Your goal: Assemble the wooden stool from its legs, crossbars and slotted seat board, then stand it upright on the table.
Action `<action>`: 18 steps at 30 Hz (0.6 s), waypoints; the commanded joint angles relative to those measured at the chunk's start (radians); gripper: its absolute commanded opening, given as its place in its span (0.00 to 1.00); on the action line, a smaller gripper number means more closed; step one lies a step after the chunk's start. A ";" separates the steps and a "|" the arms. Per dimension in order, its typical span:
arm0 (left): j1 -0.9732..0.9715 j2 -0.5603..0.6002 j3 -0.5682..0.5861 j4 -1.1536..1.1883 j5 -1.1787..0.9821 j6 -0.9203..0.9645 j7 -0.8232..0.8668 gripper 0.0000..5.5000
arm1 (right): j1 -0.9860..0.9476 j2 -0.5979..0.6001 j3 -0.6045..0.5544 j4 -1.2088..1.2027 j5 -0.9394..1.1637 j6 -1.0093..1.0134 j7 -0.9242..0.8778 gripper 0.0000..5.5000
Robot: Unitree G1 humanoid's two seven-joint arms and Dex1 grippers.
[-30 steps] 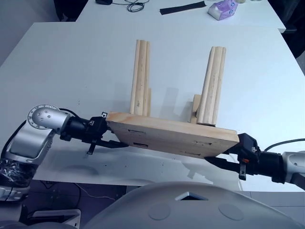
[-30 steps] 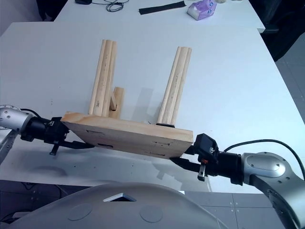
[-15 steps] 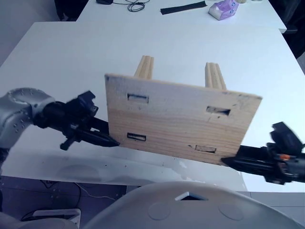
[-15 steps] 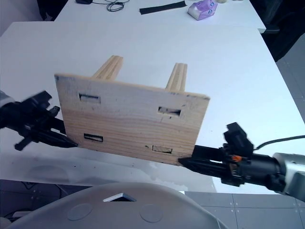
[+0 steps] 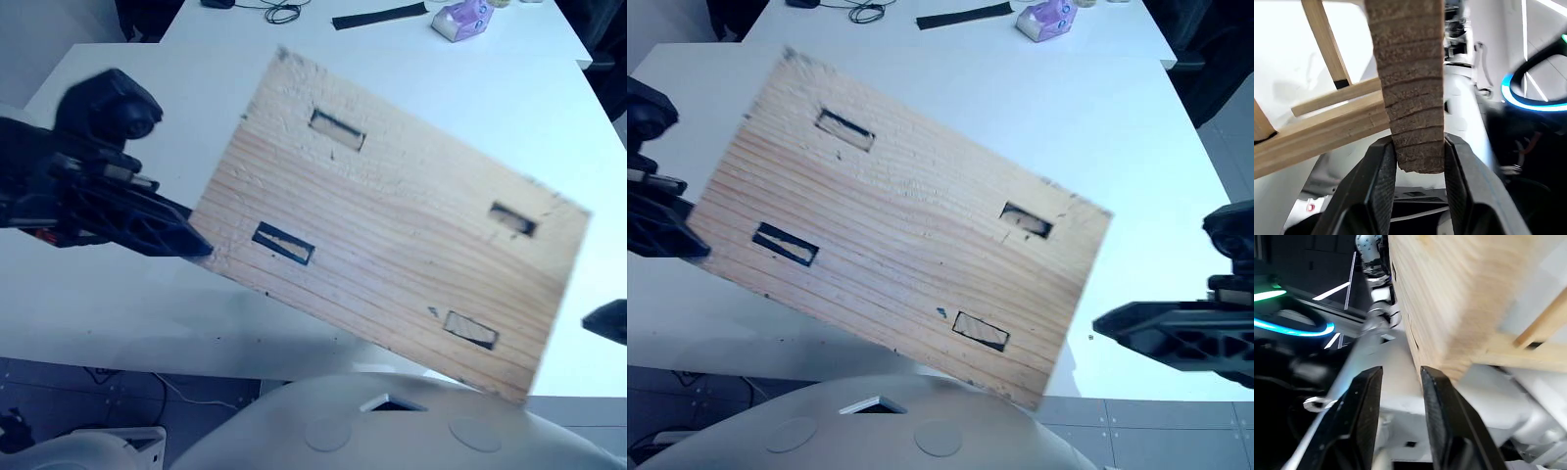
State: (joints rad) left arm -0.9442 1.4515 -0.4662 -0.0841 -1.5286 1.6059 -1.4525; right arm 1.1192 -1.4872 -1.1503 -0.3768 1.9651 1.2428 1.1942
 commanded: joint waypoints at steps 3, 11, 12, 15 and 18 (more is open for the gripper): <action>0.081 0.002 -0.033 0.056 -0.015 0.008 0.091 0.24 | -0.058 0.123 0.185 -0.117 0.007 -0.189 -0.159 0.26; 0.248 -0.043 0.056 0.142 -0.118 0.006 0.382 0.24 | -0.133 0.274 0.259 -0.267 0.007 -0.400 -0.413 0.26; 0.273 -0.054 0.074 0.141 -0.115 0.000 0.427 0.24 | -0.119 0.304 0.265 -0.307 0.007 -0.437 -0.449 0.26; 0.306 -0.089 0.105 0.169 -0.116 -0.001 0.509 0.37 | -0.084 0.364 0.308 -0.384 0.007 -0.535 -0.564 0.26; 0.358 -0.141 0.169 0.198 -0.108 -0.021 0.611 0.47 | -0.038 0.393 0.340 -0.455 0.007 -0.617 -0.623 0.31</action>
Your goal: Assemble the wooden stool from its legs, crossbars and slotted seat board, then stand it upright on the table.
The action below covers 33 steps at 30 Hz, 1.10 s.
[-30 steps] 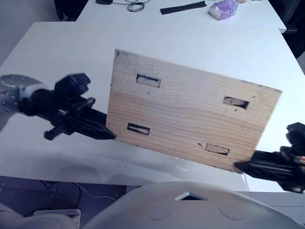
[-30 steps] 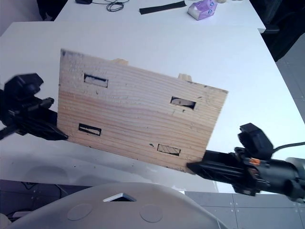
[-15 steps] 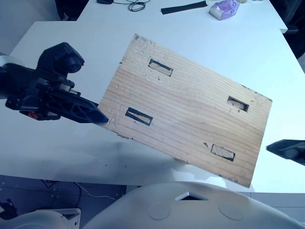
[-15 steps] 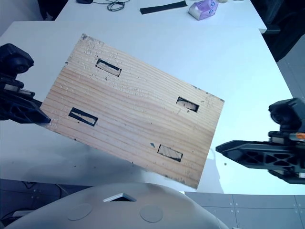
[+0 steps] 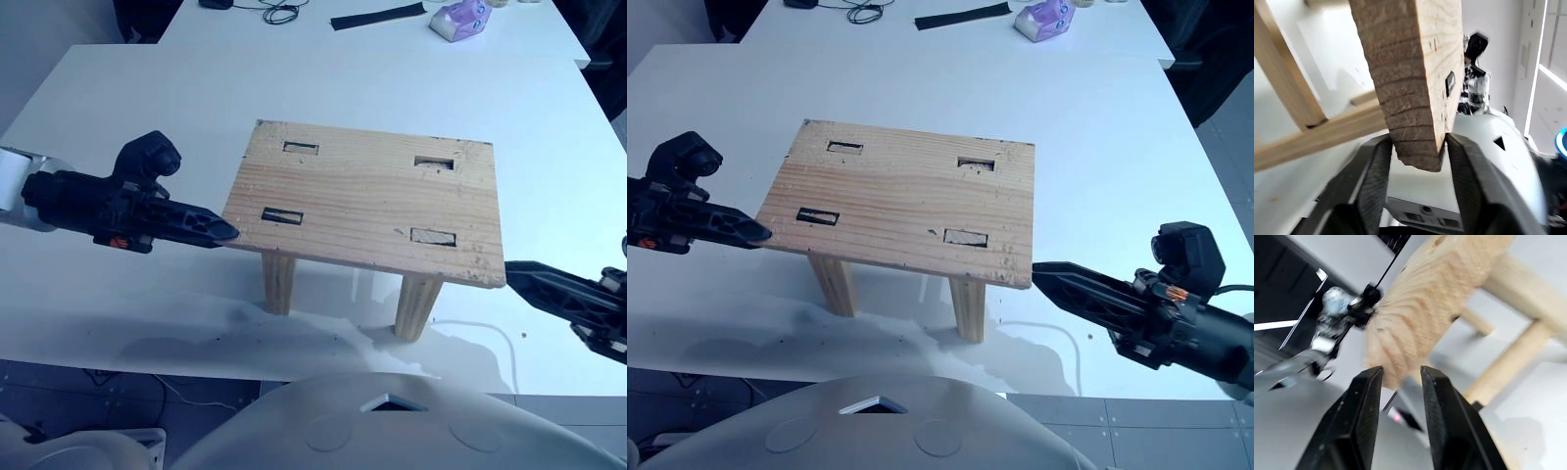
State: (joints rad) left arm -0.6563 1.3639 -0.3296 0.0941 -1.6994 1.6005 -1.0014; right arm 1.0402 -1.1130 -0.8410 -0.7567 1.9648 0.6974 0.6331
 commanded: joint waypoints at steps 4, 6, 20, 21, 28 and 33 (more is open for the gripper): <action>0.134 -0.072 0.133 0.054 0.001 -0.015 0.167 0.53 | 0.087 0.084 0.015 -0.094 0.007 -0.140 -0.097 0.37; 0.137 -0.072 0.186 0.063 -0.027 0.000 0.111 0.53 | 0.135 0.133 0.004 -0.104 0.007 -0.143 -0.107 0.37; 0.125 -0.339 0.528 0.234 0.356 -0.435 0.172 0.53 | -0.046 0.313 0.093 0.016 -0.171 -0.171 -0.297 0.37; 0.152 -0.380 0.522 0.213 0.450 -0.544 0.209 0.53 | -0.109 0.323 0.134 0.057 -0.244 -0.184 -0.335 0.37; 0.467 -0.654 0.347 0.018 1.041 -1.208 0.353 0.53 | -0.477 0.434 0.509 0.268 -1.041 -0.362 -0.498 0.37; 0.496 -0.854 0.326 0.107 1.245 -1.461 0.536 0.53 | -0.773 0.563 0.705 0.475 -1.430 -0.573 -0.540 0.37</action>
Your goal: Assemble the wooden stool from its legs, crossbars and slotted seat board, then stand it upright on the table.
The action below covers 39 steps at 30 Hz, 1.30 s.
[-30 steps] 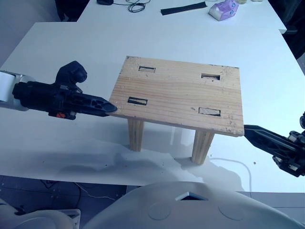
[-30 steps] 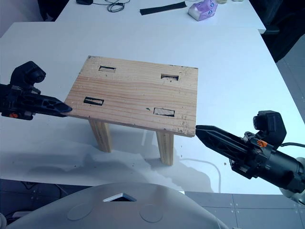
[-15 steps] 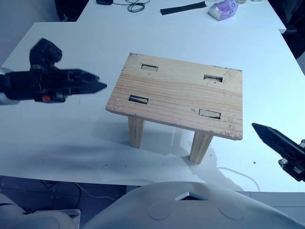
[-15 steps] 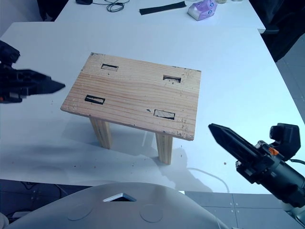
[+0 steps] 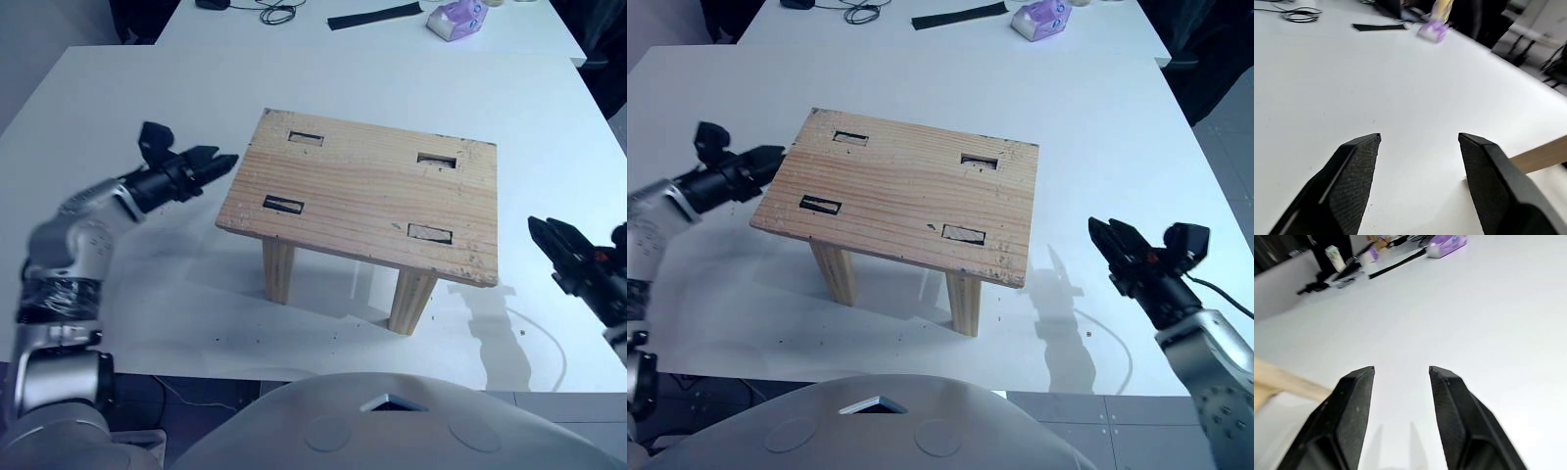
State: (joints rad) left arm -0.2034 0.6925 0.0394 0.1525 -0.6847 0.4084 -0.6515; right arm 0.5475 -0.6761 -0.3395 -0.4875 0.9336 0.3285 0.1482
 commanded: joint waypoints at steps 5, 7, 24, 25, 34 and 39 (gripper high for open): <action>0.021 -0.341 0.007 0.212 0.358 -0.475 0.384 0.53 | -0.500 0.279 0.319 0.513 -0.629 -0.383 -0.080 0.37; -0.004 -0.389 0.009 0.277 0.414 -0.555 0.443 0.53 | -0.561 0.329 0.335 0.621 -0.693 -0.454 -0.087 0.37; -0.154 -0.569 -0.010 0.603 0.626 -0.922 0.556 0.53 | -0.750 0.518 0.304 1.045 -0.846 -0.766 -0.095 0.37; -0.164 -0.564 0.001 0.612 0.621 -0.930 0.555 0.53 | -0.750 0.524 0.300 1.049 -0.849 -0.772 -0.097 0.37; -0.222 -0.571 0.044 0.683 0.622 -0.999 0.544 0.53 | -0.795 0.547 0.267 1.159 -0.873 -0.835 -0.117 0.37; -0.248 -0.578 0.058 0.715 0.621 -1.017 0.547 0.53 | -0.843 0.546 0.253 1.228 -0.883 -0.862 -0.117 0.37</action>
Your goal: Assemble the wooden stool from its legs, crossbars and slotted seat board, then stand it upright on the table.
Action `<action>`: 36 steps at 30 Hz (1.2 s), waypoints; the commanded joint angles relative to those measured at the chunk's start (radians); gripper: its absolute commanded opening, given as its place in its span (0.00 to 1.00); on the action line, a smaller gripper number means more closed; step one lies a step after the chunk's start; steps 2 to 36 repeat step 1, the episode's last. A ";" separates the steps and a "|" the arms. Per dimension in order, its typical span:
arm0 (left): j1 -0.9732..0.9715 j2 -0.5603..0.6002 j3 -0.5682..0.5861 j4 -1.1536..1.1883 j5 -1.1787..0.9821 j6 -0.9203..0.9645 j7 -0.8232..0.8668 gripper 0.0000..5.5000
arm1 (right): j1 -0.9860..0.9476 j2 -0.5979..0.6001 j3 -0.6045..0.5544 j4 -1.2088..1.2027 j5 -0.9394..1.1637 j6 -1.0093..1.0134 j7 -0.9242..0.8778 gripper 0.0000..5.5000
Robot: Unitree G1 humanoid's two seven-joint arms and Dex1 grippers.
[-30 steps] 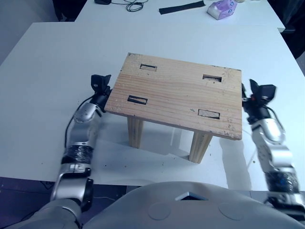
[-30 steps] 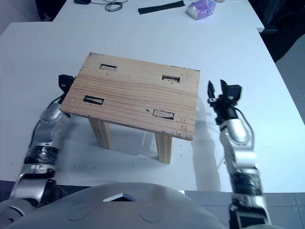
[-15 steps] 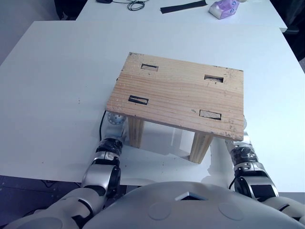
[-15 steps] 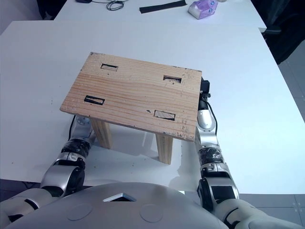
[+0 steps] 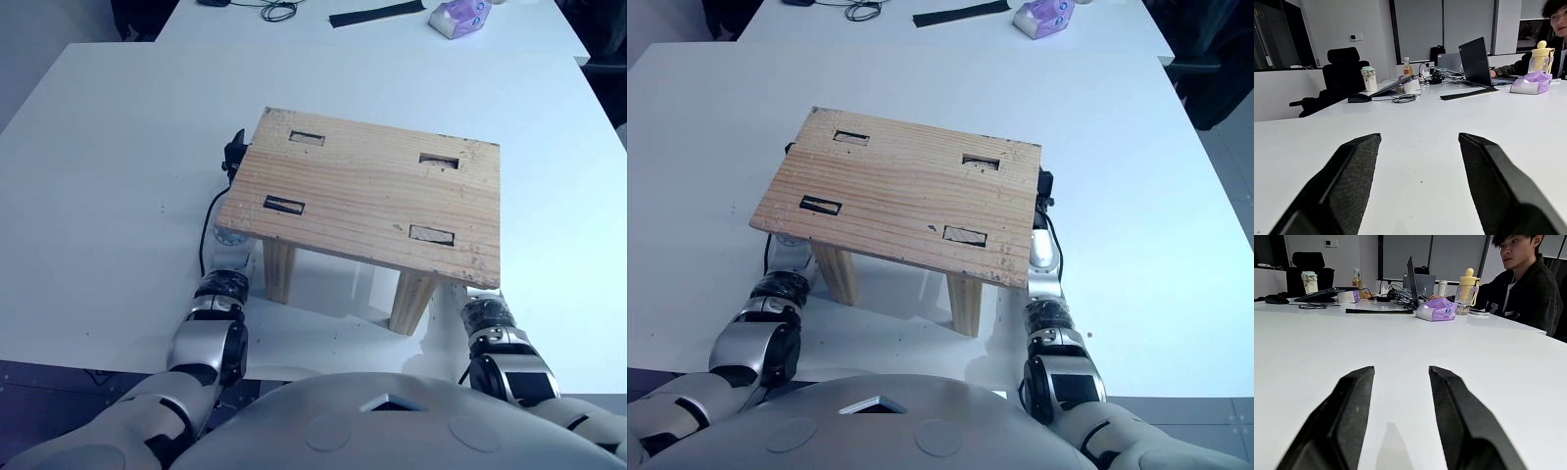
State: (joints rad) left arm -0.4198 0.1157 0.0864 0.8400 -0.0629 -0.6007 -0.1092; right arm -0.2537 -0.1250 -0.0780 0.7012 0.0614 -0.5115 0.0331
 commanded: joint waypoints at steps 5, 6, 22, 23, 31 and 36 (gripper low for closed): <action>-0.041 -0.003 0.012 0.037 0.000 -0.008 0.002 0.53 | -0.046 -0.006 -0.011 0.051 -0.015 -0.029 -0.006 0.37; -0.041 -0.003 0.012 0.037 0.000 -0.008 0.002 0.53 | -0.046 -0.006 -0.011 0.051 -0.015 -0.029 -0.006 0.37; -0.041 -0.003 0.012 0.037 0.000 -0.008 0.002 0.53 | -0.046 -0.006 -0.011 0.051 -0.015 -0.029 -0.006 0.37; -0.041 -0.003 0.012 0.037 0.000 -0.008 0.002 0.53 | -0.046 -0.006 -0.011 0.051 -0.015 -0.029 -0.006 0.37; -0.041 -0.003 0.012 0.037 0.000 -0.008 0.002 0.53 | -0.046 -0.006 -0.011 0.051 -0.015 -0.029 -0.006 0.37; -0.041 -0.003 0.012 0.037 0.000 -0.008 0.002 0.53 | -0.046 -0.006 -0.011 0.051 -0.015 -0.029 -0.006 0.37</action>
